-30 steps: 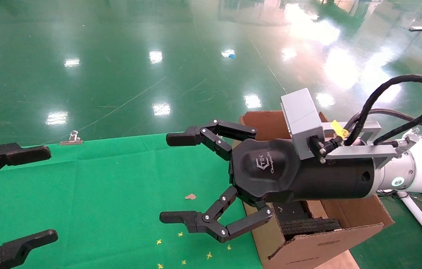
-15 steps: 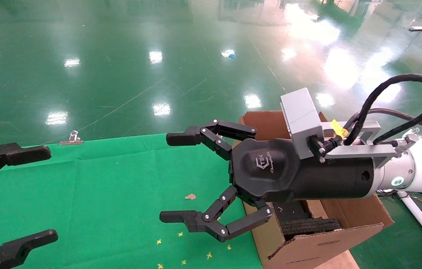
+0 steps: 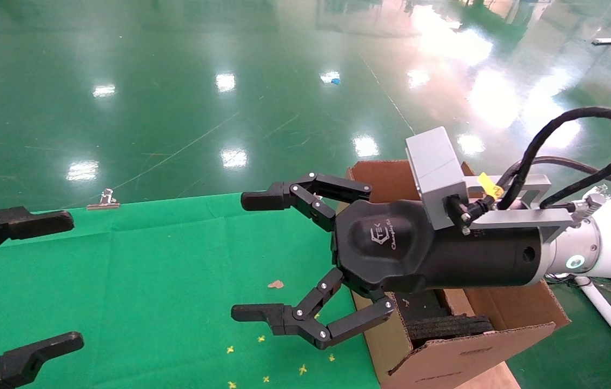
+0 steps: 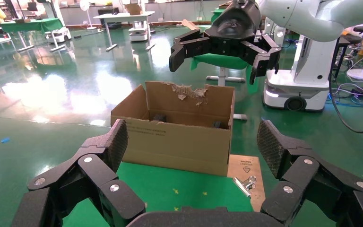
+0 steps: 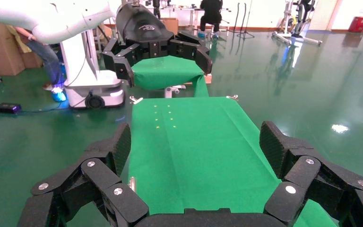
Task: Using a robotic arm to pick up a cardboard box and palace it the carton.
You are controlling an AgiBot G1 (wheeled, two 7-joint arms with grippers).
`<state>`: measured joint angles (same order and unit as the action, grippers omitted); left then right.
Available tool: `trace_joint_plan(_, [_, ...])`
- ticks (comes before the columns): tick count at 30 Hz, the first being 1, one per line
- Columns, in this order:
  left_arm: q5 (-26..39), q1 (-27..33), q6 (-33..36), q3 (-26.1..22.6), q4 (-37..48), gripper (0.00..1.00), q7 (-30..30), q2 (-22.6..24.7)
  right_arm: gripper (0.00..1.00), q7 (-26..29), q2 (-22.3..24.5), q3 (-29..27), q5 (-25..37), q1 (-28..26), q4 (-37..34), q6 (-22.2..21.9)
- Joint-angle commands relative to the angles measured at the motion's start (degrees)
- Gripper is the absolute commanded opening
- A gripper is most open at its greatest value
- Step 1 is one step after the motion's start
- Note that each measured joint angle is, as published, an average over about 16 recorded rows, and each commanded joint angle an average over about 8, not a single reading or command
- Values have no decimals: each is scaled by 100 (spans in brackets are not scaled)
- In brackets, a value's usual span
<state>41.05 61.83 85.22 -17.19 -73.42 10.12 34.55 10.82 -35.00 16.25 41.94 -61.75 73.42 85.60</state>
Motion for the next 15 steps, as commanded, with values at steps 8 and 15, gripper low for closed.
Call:
trace_joint_plan(8, [0, 0, 0, 0, 0, 100, 0, 0, 100, 0, 0, 2, 0, -3, -1, -1])
trace_joint_plan(15, [0, 0, 0, 0, 0, 100, 0, 0, 100, 0, 0, 2, 0, -4, -1, -1])
